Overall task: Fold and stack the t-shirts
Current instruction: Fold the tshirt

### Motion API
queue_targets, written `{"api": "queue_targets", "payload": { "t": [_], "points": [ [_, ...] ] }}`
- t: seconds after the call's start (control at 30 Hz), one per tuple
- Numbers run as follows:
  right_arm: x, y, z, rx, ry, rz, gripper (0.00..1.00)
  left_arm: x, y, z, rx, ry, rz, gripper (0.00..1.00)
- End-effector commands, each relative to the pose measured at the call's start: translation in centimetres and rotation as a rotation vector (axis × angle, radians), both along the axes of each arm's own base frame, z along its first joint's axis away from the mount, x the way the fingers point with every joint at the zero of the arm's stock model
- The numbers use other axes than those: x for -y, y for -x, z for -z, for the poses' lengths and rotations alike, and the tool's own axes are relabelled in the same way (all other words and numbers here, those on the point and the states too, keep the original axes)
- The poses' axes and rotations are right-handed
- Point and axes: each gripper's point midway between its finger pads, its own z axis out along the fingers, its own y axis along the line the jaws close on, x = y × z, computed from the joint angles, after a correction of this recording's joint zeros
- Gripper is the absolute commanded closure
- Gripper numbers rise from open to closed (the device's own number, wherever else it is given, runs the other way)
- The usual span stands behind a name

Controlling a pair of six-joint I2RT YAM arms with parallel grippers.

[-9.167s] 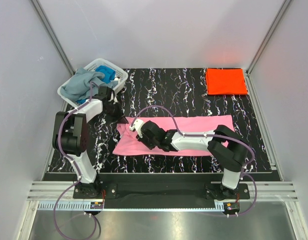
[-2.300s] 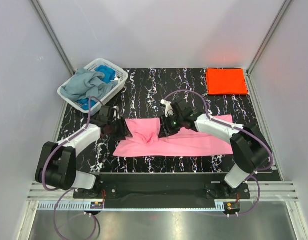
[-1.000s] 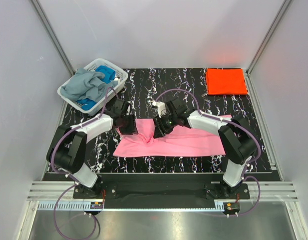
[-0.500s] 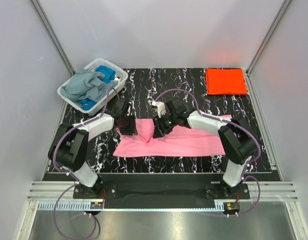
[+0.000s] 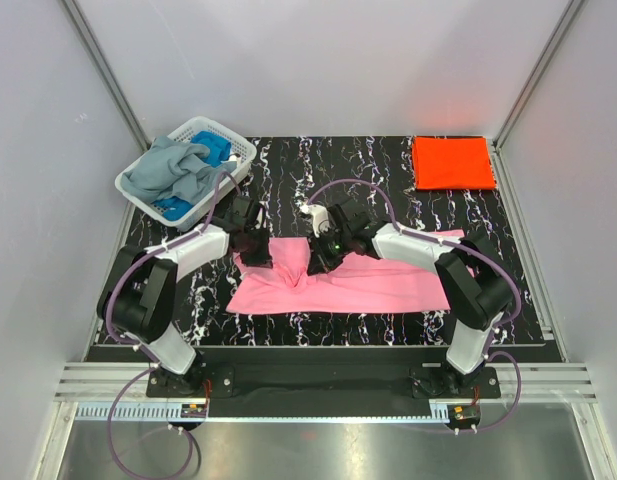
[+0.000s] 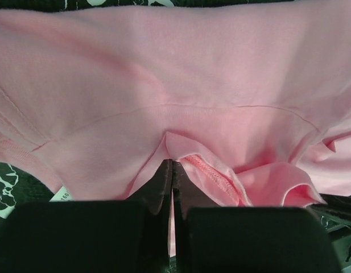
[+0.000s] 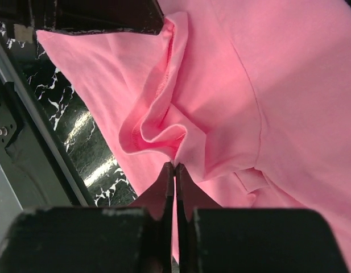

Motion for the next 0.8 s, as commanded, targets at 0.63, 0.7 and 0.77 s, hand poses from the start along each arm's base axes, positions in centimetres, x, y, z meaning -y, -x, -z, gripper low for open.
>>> {"api": "queue_targets", "payload": {
  "t": [0.63,0.7,0.77],
  "points": [
    [2.0,3.0,-1.8,-0.002,-0.043,0.069,1.0,-2.5,4.1,-4.4,-0.02,-0.092,-0.144,1.0],
    [2.2,3.3,-1.6,-0.008,-0.043,0.069,1.0,-2.5,4.7,-4.5,-0.026,-0.09,-0.152,1.0],
    [2.2,3.5,-1.7,-0.009,-0.05,0.068,1.0,-2.5,5.3,-4.3,-0.03,-0.088,-0.153,1.0]
  ]
}}
